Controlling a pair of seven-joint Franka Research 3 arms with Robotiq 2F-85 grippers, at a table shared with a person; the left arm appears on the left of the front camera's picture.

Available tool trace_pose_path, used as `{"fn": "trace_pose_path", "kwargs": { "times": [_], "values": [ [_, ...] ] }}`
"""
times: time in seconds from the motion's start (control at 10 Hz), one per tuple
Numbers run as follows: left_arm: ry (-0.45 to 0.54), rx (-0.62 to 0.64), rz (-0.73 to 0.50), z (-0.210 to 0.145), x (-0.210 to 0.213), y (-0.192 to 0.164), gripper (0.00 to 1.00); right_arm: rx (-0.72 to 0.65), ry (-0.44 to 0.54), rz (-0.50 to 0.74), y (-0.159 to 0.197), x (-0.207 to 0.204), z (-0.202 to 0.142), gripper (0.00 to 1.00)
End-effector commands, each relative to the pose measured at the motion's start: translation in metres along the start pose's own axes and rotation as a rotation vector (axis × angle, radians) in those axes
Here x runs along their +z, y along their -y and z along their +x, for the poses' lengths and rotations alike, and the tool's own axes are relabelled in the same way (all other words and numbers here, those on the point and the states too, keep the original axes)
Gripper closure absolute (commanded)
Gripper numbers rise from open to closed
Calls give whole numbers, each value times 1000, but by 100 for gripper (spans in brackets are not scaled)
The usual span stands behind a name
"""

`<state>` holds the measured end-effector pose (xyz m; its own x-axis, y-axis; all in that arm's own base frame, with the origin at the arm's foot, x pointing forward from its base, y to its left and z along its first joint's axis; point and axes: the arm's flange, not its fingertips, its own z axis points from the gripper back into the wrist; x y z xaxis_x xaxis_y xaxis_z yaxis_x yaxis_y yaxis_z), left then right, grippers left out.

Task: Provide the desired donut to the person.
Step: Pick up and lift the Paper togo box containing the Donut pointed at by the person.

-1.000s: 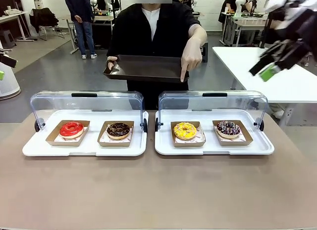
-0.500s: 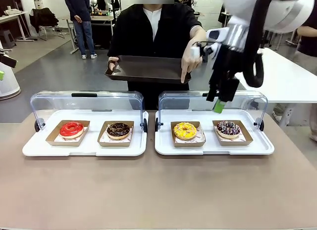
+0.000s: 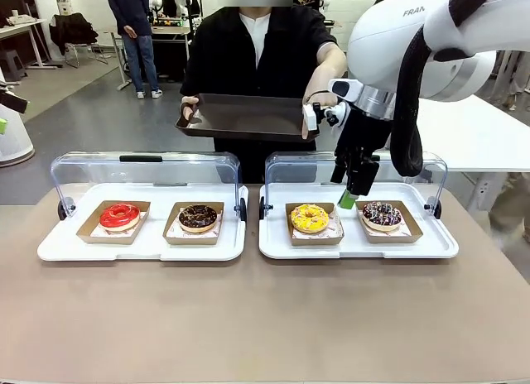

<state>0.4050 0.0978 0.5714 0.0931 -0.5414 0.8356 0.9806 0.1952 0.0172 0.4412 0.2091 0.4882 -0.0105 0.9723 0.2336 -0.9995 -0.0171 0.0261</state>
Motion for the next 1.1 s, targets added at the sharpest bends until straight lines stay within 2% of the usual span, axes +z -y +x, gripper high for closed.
{"fn": "trace_pose_path", "kwargs": {
  "times": [0.0, 0.5, 0.7, 0.9, 1.0],
  "values": [
    [12, -7, -2, 1, 1, 0, 0, -4, -10, 22, -1, 4, 3, 0],
    [12, -7, -2, 1, 1, 0, 0, 2, -3, 13, -1, 1, 1, 0],
    [12, -7, -2, 1, 1, 0, 0, -15, -81, -91, -6, -21, 3, 0],
    [12, -7, -2, 1, 1, 0, 0, -24, -142, -109, -3, -43, 1, 0],
    [12, -7, -2, 1, 1, 0, 0, -24, -136, -95, 1, -51, -1, 0]
  ]
}}
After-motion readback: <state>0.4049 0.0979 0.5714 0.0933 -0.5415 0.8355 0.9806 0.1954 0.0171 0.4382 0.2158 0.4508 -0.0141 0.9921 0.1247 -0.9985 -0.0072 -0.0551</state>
